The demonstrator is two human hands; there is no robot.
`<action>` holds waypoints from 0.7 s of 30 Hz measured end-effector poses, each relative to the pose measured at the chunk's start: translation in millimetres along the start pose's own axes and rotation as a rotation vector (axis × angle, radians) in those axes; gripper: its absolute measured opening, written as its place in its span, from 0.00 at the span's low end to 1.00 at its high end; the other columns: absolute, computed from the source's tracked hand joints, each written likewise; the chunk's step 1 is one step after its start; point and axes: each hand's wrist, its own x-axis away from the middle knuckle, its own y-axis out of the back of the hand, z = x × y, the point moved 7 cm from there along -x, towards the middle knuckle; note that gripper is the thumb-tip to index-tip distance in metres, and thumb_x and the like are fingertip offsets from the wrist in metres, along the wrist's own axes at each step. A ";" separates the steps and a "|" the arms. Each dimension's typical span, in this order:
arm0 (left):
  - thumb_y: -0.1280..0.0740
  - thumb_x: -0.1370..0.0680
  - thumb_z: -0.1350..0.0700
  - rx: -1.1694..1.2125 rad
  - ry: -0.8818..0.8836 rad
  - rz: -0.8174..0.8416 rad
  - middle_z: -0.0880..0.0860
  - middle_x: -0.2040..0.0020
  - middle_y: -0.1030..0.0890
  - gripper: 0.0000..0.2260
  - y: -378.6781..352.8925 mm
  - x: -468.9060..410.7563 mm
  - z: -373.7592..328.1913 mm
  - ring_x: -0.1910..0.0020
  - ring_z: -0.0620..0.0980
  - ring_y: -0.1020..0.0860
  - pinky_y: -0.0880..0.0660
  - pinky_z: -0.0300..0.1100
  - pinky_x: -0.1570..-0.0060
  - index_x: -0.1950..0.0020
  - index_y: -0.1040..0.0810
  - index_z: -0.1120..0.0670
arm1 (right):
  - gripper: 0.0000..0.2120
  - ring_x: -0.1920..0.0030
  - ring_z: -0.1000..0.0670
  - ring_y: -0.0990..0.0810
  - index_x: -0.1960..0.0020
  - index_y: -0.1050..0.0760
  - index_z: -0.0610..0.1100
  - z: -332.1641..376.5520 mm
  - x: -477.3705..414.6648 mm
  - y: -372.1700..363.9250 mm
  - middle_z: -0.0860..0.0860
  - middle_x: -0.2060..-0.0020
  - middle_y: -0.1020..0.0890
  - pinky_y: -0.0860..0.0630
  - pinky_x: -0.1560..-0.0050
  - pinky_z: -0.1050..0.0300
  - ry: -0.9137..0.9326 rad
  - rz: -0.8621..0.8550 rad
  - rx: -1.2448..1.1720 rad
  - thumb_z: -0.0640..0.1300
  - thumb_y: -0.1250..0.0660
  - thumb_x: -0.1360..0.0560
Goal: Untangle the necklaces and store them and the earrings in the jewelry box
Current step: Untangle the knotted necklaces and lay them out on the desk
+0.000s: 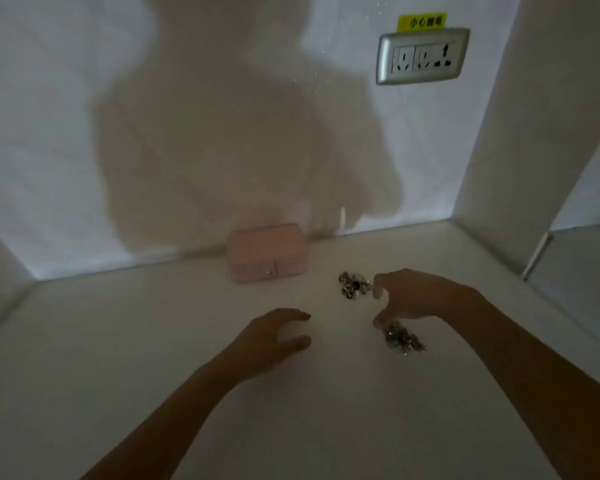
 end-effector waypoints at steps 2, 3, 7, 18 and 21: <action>0.35 0.23 0.47 -0.043 -0.009 0.010 0.43 0.29 0.35 0.19 -9.4 -1.9 4.0 0.28 0.41 0.41 0.47 0.34 0.32 0.32 0.31 0.44 | 0.29 0.59 0.53 0.29 0.39 0.32 0.43 -7.9 -1.5 -9.0 0.48 0.46 0.26 0.34 0.66 0.63 -0.043 0.021 0.043 0.57 0.27 0.32; 0.35 0.23 0.48 -0.064 -0.019 0.007 0.44 0.27 0.37 0.19 -14.2 -2.6 7.9 0.27 0.41 0.43 0.49 0.36 0.30 0.32 0.31 0.45 | 0.30 0.63 0.55 0.29 0.41 0.32 0.42 -13.9 -1.9 -15.0 0.48 0.49 0.26 0.33 0.69 0.64 -0.071 0.045 0.061 0.58 0.26 0.33; 0.36 0.23 0.48 -0.083 -0.056 -0.046 0.44 0.26 0.39 0.20 -22.5 0.3 11.7 0.26 0.41 0.46 0.52 0.38 0.29 0.31 0.33 0.44 | 0.32 0.68 0.53 0.25 0.47 0.30 0.40 -27.2 -6.4 -34.1 0.47 0.54 0.22 0.28 0.73 0.62 -0.096 0.059 0.072 0.62 0.24 0.38; 0.34 0.23 0.48 -0.068 0.017 -0.076 0.46 0.27 0.37 0.18 -30.1 33.4 0.4 0.30 0.44 0.37 0.44 0.35 0.35 0.34 0.29 0.45 | 0.14 0.64 0.57 0.25 0.47 0.21 0.43 8.3 7.7 -47.6 0.52 0.57 0.22 0.30 0.68 0.67 0.164 -0.075 -0.114 0.44 0.26 0.31; 0.33 0.24 0.49 -0.050 0.044 -0.094 0.47 0.28 0.36 0.17 -35.6 45.5 -5.4 0.30 0.45 0.37 0.43 0.37 0.33 0.35 0.28 0.45 | 0.10 0.65 0.59 0.24 0.48 0.19 0.44 25.8 13.0 -54.4 0.55 0.61 0.20 0.28 0.65 0.68 0.286 -0.082 -0.180 0.40 0.29 0.29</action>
